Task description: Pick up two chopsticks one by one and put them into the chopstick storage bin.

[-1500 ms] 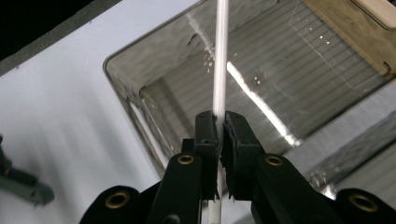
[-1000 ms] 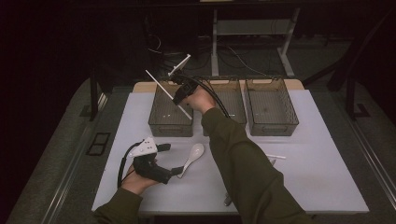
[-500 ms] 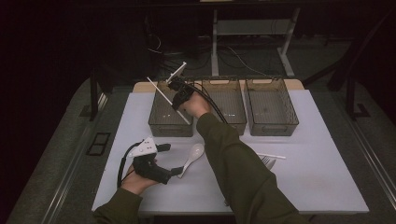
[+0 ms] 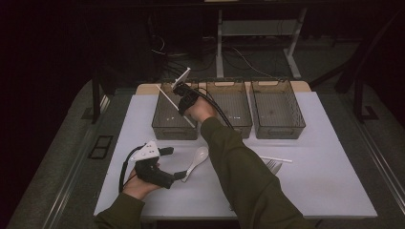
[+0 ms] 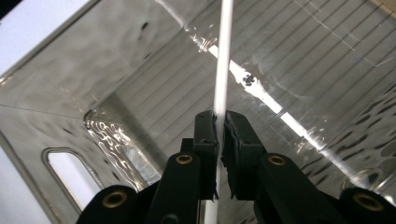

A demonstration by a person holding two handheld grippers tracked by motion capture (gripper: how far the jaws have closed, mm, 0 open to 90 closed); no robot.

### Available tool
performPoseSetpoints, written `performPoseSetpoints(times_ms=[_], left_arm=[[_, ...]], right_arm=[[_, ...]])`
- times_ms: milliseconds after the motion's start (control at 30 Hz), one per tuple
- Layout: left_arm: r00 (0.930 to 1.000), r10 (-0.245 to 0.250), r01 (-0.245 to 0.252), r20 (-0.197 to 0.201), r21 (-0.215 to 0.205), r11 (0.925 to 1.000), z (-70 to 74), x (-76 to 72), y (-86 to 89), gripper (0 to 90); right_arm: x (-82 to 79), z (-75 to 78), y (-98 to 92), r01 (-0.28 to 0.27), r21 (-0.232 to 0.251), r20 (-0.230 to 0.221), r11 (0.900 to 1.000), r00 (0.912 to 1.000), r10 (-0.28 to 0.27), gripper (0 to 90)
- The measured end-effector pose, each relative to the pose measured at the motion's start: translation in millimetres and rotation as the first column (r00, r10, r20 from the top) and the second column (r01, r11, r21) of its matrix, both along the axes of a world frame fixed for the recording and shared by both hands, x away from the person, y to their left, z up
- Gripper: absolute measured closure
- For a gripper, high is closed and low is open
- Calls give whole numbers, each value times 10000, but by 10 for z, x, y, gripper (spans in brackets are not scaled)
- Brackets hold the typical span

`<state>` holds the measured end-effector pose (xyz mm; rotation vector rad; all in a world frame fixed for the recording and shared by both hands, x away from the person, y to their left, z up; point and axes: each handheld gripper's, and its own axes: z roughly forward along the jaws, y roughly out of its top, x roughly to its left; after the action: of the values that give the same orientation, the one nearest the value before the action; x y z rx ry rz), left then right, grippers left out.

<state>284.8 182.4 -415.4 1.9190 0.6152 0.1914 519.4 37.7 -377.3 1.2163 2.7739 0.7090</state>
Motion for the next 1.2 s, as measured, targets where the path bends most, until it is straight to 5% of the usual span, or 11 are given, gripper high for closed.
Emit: performPoseSetpoints(times_ms=[333, 833, 1000, 1200], left_arm=[[10000, -38, 38, -18, -22, 10000, -3, 0, -4, 0], [10000, -9, 10, -19, 102, 9999, -11, 11, -3, 0], [10000, -17, 17, -37, 170, 9999, -14, 8, -10, 0], [10000, 49, -48, -66, 184, 9998, -15, 3, -1, 0]], right_arm=[[0, -20, -4, -118, -49, 65, 9999, 9999, 118, 801], [-86, 213, -263, -1060, 916, 801, 9901, 9919, 988, 565], [-205, 367, -465, -1723, 1089, 1499, 9790, 9764, 1552, 504], [-349, 498, -699, -2237, 1547, 1742, 9623, 9649, 1964, 460]])
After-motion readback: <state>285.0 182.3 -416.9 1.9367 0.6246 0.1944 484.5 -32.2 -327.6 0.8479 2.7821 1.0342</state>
